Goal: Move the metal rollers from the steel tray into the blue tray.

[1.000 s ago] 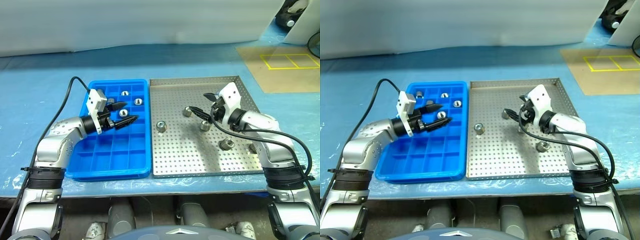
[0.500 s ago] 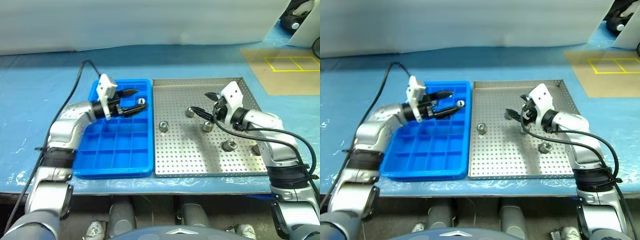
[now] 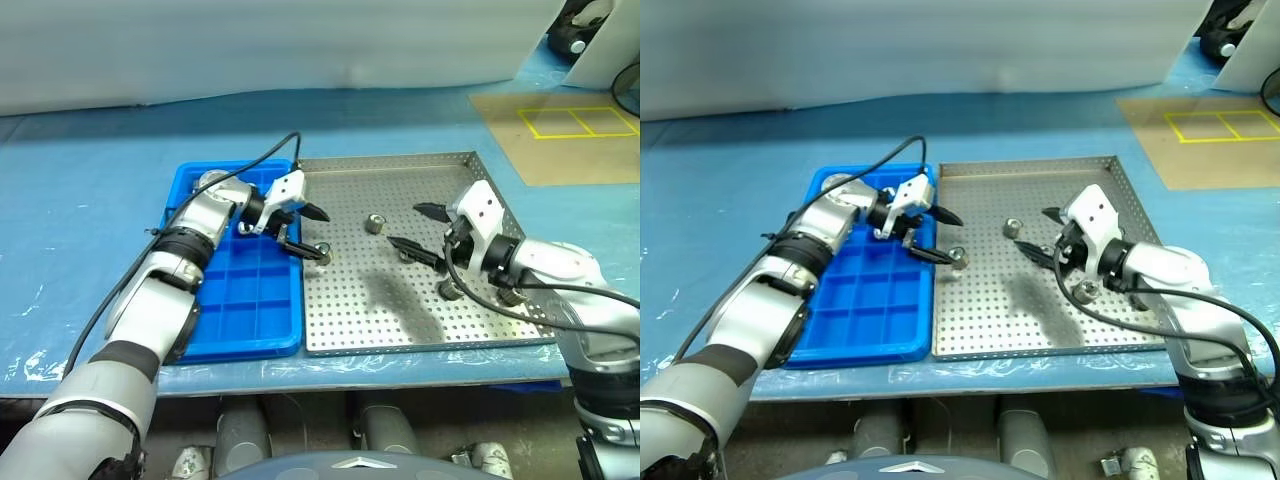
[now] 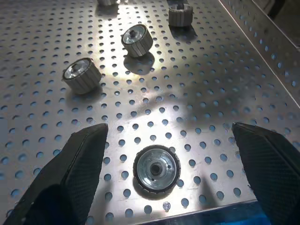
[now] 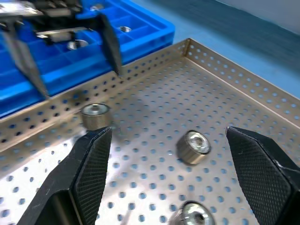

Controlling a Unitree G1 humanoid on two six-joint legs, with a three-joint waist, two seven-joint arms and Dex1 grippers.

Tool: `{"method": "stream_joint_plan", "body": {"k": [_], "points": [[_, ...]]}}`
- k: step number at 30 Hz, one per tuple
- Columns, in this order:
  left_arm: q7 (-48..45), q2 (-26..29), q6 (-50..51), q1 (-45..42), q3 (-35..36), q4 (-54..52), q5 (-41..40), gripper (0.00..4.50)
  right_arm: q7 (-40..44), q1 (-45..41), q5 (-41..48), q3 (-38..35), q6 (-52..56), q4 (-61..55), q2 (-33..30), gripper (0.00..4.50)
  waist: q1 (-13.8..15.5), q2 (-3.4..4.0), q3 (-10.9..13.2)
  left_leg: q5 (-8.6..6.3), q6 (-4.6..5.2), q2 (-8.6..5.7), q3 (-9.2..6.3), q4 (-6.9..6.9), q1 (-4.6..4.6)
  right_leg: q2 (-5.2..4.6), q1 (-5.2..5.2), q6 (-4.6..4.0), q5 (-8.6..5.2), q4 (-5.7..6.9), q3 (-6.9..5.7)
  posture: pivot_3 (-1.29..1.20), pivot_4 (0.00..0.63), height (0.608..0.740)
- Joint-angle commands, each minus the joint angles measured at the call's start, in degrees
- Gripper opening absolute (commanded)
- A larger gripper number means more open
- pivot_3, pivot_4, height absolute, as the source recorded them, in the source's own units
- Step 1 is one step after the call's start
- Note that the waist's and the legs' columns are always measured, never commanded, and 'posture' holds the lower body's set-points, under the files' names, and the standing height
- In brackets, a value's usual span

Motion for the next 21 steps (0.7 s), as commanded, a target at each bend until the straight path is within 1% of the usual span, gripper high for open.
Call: {"method": "stream_joint_plan", "body": {"k": [1,5,10,13,17,21], "points": [[1.9,-1.1,-7.0,-4.1,-0.8,6.1,4.9,4.5,-0.3,1.5,3.9,-1.6,2.5,-6.3,-0.7,3.99,-0.2,0.0,0.0,-0.07,0.12,0.0,0.01,0.03,0.02,0.0,0.0,0.0,0.0,0.0,0.01,-0.49,0.15,0.74],[5.2,-3.4,-10.1,-6.6,-1.7,10.8,9.5,4.5,-2.5,3.4,3.6,-1.4,3.7,-8.4,-0.6,3.99,-0.2,0.0,0.0,-0.14,0.22,0.0,-0.01,0.17,0.0,0.0,0.08,0.0,0.0,0.0,0.01,-0.52,0.15,0.74],[7.1,-4.9,-11.4,-7.7,-2.6,13.1,14.1,4.5,-5.8,4.1,1.4,-0.7,2.7,-8.0,-0.3,3.99,-0.8,0.0,0.0,-0.19,0.3,-0.02,-0.01,0.21,0.01,-0.02,0.17,0.01,0.0,-0.08,0.01,-0.53,0.15,0.74],[7.8,-4.8,-12.4,-8.0,-4.0,13.5,17.2,4.5,-7.0,4.1,0.9,-0.2,2.5,-7.9,0.1,3.99,-1.4,-0.01,0.0,-0.19,0.3,-0.01,-0.02,0.2,0.02,-0.01,0.17,0.01,0.0,-0.09,-0.01,-0.54,0.15,0.74],[12.4,-4.5,-12.5,-9.0,-7.3,14.1,22.9,4.5,-8.3,4.5,0.2,0.4,1.8,-7.7,0.6,3.99,-1.8,0.0,0.0,-0.19,0.29,0.0,-0.02,0.21,0.06,-0.01,0.2,0.01,0.0,-0.1,-0.01,-0.54,0.15,0.74],[14.0,-4.0,-13.6,-9.9,-8.6,14.3,25.3,4.5,-9.2,4.3,-0.5,1.1,1.3,-7.1,1.2,3.99,-2.5,0.0,0.0,-0.19,0.28,0.03,-0.03,0.21,0.1,-0.01,0.2,0.03,0.0,-0.1,-0.06,-0.53,0.15,0.74]]}}
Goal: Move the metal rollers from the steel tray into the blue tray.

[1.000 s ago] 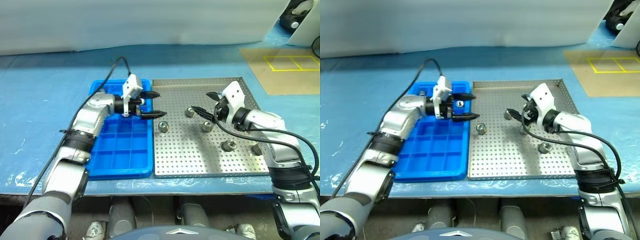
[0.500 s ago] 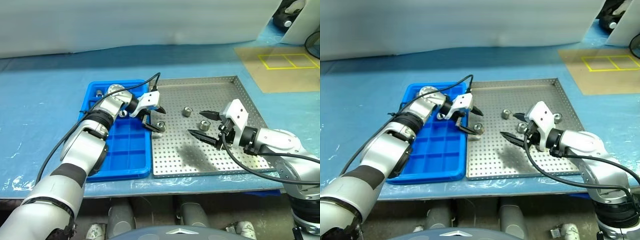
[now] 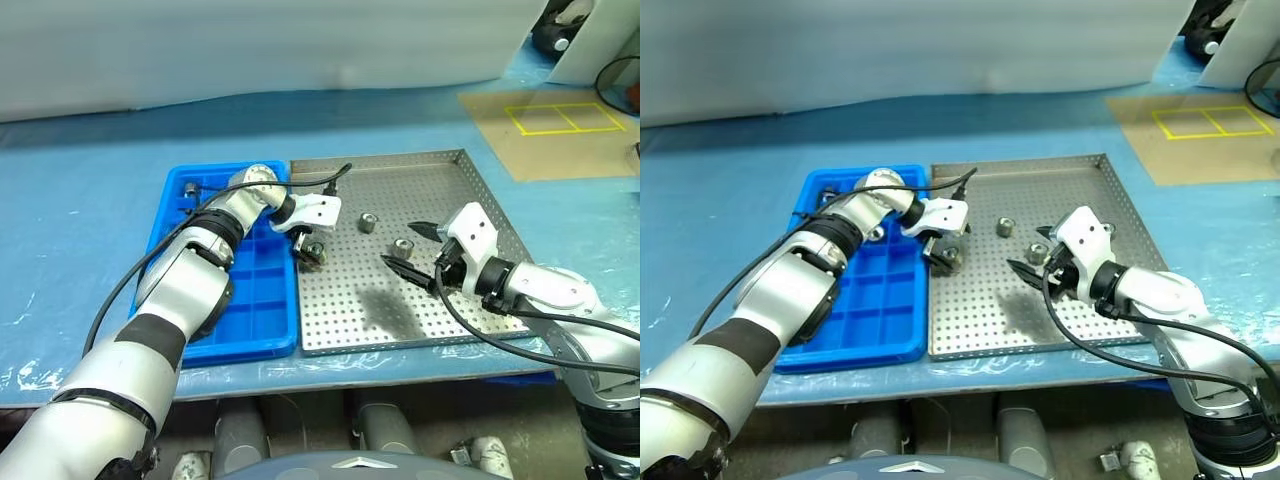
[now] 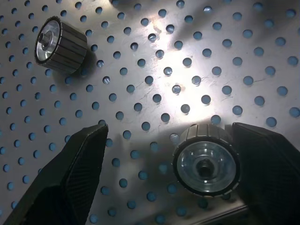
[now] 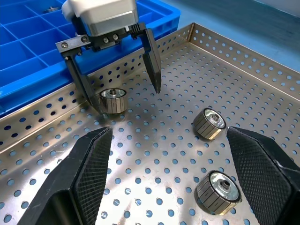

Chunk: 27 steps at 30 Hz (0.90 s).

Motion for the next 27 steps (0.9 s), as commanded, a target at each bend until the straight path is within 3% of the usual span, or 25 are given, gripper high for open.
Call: {"method": "stream_joint_plan", "body": {"k": [1,10,14,18,20,23,27], "points": [[1.4,1.9,-1.7,-1.0,-2.0,0.9,3.8,4.5,-0.8,-0.3,-0.7,0.0,-1.8,-0.6,0.5,3.99,-0.4,0.0,0.0,0.0,0.0,-0.01,0.0,0.0,0.0,0.0,0.0,0.0,0.0,0.0,0.0,-0.53,0.15,0.74],[-0.3,2.3,-3.3,-1.2,-0.7,0.8,4.0,4.5,-1.9,-0.7,-2.5,1.4,-3.2,0.7,1.7,3.99,-0.9,0.0,0.0,-0.03,0.05,-0.01,-0.01,-0.06,-0.06,0.0,0.0,-0.01,0.01,-0.18,-0.03,-0.52,0.15,0.74],[3.8,-0.8,-2.0,-1.7,4.2,0.5,-0.7,4.5,-2.0,-0.8,-3.0,1.7,-3.6,1.1,2.0,3.99,-0.9,0.0,0.0,-0.05,0.08,0.0,0.0,-0.11,-0.07,0.0,0.0,-0.02,0.01,-0.24,-0.02,-0.52,0.15,0.74],[-6.8,-3.9,4.6,-2.8,11.5,-0.4,-9.3,4.5,-2.0,-0.5,-2.6,1.2,-3.4,1.0,2.6,3.99,-0.4,0.0,0.0,-0.11,0.19,-0.1,0.0,-0.1,-0.19,-0.05,0.03,-0.03,0.02,-0.37,-0.01,-0.53,0.15,0.74],[-8.0,-4.1,5.6,-2.7,12.1,-1.0,-9.7,4.5,-2.2,-0.9,-2.2,0.5,-3.1,0.9,2.8,3.99,-0.5,0.0,0.0,-0.16,0.27,-0.12,0.03,-0.1,-0.21,-0.07,0.06,-0.03,0.02,-0.49,0.01,-0.53,0.15,0.74],[-4.1,-4.5,5.3,-2.5,11.7,-0.6,-8.2,4.5,-2.2,-0.9,-2.6,0.4,-3.3,1.3,2.6,3.99,-0.6,0.0,0.0,-0.18,0.3,-0.11,0.05,-0.13,-0.2,-0.07,0.06,-0.03,0.02,-0.51,0.01,-0.53,0.15,0.74],[9.3,-6.2,7.7,-2.7,12.2,1.6,-6.6,4.5,-2.5,-0.5,-2.8,0.7,-3.5,1.2,2.5,3.99,-0.6,0.0,0.0,-0.18,0.29,-0.1,0.04,-0.13,-0.19,-0.06,0.06,-0.03,0.02,-0.5,-0.01,-0.53,0.15,0.74]]}}
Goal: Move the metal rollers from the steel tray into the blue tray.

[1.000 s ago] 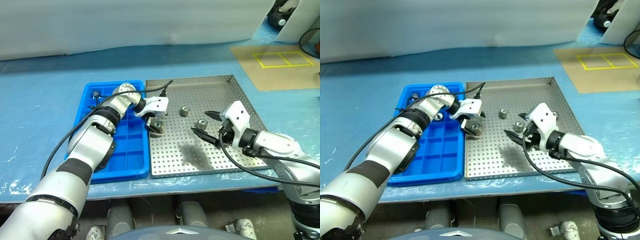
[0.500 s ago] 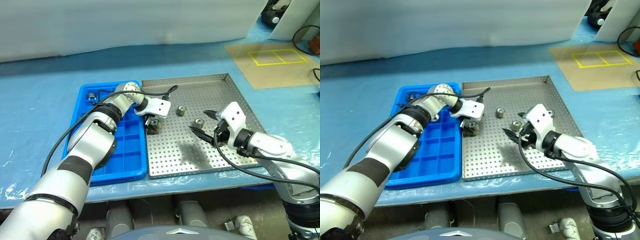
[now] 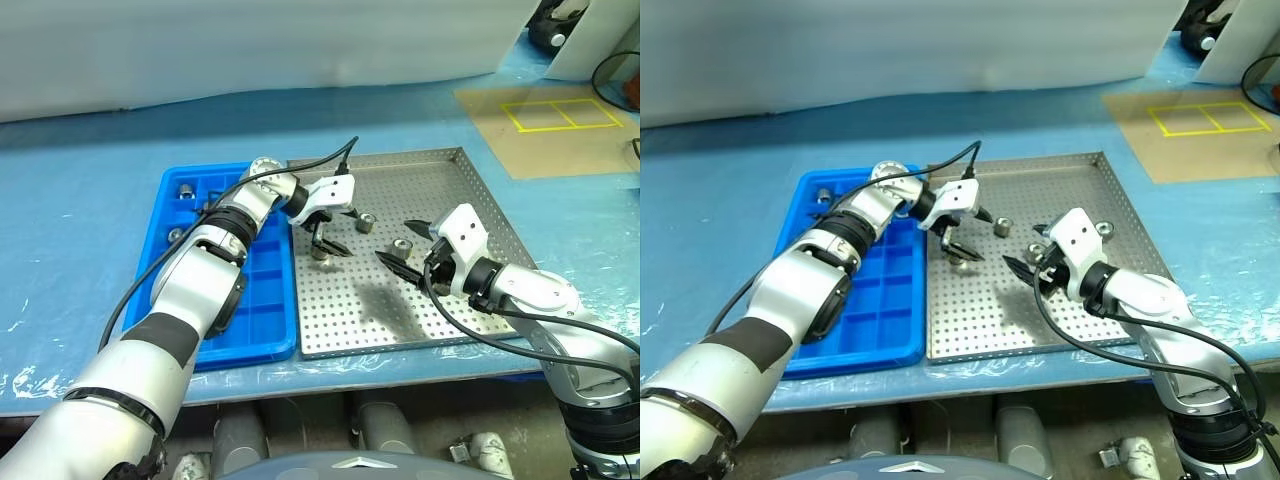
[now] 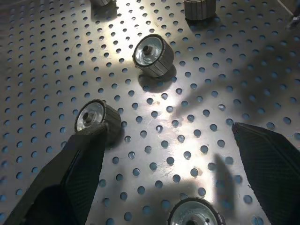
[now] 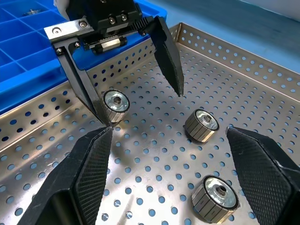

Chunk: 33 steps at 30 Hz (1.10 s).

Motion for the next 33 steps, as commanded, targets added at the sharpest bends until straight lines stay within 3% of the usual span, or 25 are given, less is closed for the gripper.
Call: {"method": "stream_joint_plan", "body": {"k": [1,12,22,33], "points": [[11.7,-1.7,2.0,-1.5,1.5,1.1,0.8,4.5,-0.3,-0.4,0.0,-1.3,-0.7,-0.9,-0.3,3.99,-0.1,0.0,0.0,0.0,0.0,-0.01,0.0,0.02,-0.01,-0.01,0.0,0.0,0.0,0.0,0.0,-0.53,0.15,0.74],[19.8,-6.2,6.8,1.1,5.1,3.2,-0.6,4.5,0.7,-0.9,6.0,-5.0,1.8,-3.8,-0.5,3.99,-0.2,-0.01,0.0,-0.02,0.03,-0.03,-0.01,0.01,-0.02,0.0,0.01,0.0,0.0,-0.04,-0.01,-0.55,0.15,0.74],[35.7,-10.4,12.3,2.4,10.0,4.9,-2.1,4.5,0.3,1.5,5.7,-5.6,3.0,-6.0,-3.9,3.99,-0.3,-0.01,0.0,-0.03,0.05,-0.04,-0.02,0.04,-0.05,-0.01,0.01,0.01,-0.01,-0.07,-0.03,-0.59,0.15,0.74],[35.4,-13.3,16.7,4.7,12.4,5.1,-2.3,4.5,-1.1,3.1,4.7,-5.6,3.3,-7.2,-5.0,3.99,-1.1,-0.02,0.0,-0.08,0.12,-0.08,-0.02,0.03,-0.12,-0.02,0.0,0.04,-0.02,-0.2,-0.1,-0.61,0.15,0.74]]}}
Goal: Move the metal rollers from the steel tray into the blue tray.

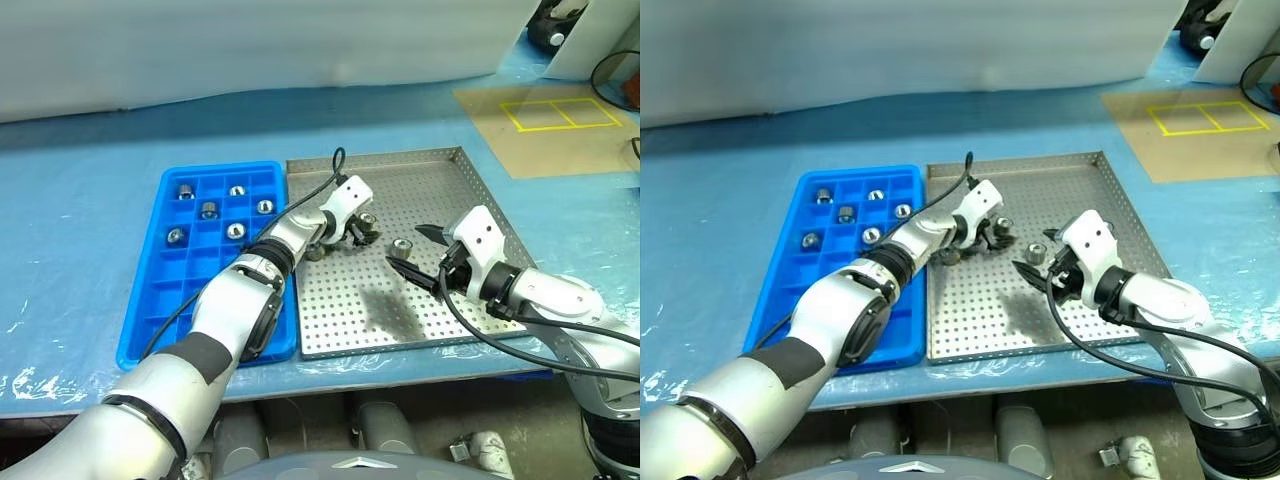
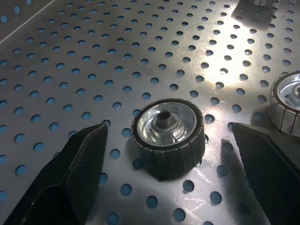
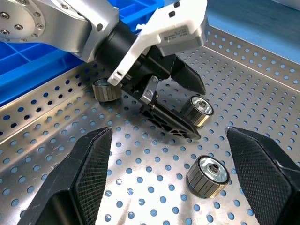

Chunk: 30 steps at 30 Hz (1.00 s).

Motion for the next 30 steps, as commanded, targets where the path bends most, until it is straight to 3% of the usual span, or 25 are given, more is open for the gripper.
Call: {"method": "stream_joint_plan", "body": {"k": [1,12,16,19,22,25,30], "points": [[0.8,-0.8,1.1,0.1,1.0,-0.6,-0.7,4.5,-0.7,0.3,-0.4,-1.7,-0.4,-3.0,-0.8,3.99,-0.3,0.0,0.0,-0.01,0.02,-0.01,-0.01,0.0,-0.02,-0.01,0.0,0.0,0.0,-0.01,-0.02,-0.61,0.15,0.74],[10.2,-1.4,2.5,0.6,2.0,-0.3,-0.2,4.5,-1.7,0.3,-1.2,-1.2,-0.8,-2.8,-0.4,3.99,-1.3,-0.01,0.0,-0.07,0.11,-0.17,-0.02,0.11,-0.08,-0.1,0.0,0.4,-0.13,-0.07,-0.12,-0.62,0.15,0.74],[10.0,-1.0,2.2,0.8,1.7,-0.3,0.4,3.66,-1.9,0.2,-1.2,-1.1,-0.7,-2.8,-0.1,4.02,-1.7,-0.01,0.0,-0.08,0.13,-0.18,-0.04,0.1,-0.14,-0.11,-0.02,0.44,-0.14,-0.1,-0.13,-0.61,0.15,0.74],[9.5,-0.7,2.2,1.0,1.4,-0.3,0.8,2.7,-2.0,-0.1,-0.6,-1.5,-0.5,-2.8,0.1,4.02,-2.1,0.0,0.0,-0.11,0.18,-0.21,-0.08,0.1,-0.21,-0.12,-0.02,0.3,-0.05,-0.13,-0.14,-0.61,0.15,0.74],[8.1,-0.7,2.4,0.9,1.9,-0.4,0.2,2.7,-1.7,-0.5,0.6,-2.2,0.0,-2.7,0.0,4.02,-2.2,0.01,0.0,-0.13,0.21,-0.22,-0.12,0.09,-0.28,-0.14,-0.02,0.31,-0.05,-0.24,-0.17,-0.6,0.15,0.74],[7.5,-0.5,2.3,1.2,1.6,-0.4,0.6,2.19,-1.1,-0.7,0.7,-2.3,-0.1,-2.1,-0.7,4.02,-2.2,0.01,0.0,-0.17,0.28,-0.32,-0.14,0.08,-0.36,-0.24,-0.02,0.31,-0.04,-0.31,-0.17,-0.6,0.15,0.74],[7.1,0.0,1.8,2.0,0.5,-0.4,1.6,2.19,-1.5,-1.6,-0.1,-1.9,-0.4,0.2,0.2,4.02,-2.2,0.02,0.0,-0.24,0.41,-0.47,-0.15,0.06,-0.47,-0.38,-0.01,0.37,0.02,-0.52,-0.17,-0.56,0.15,0.74]]}}
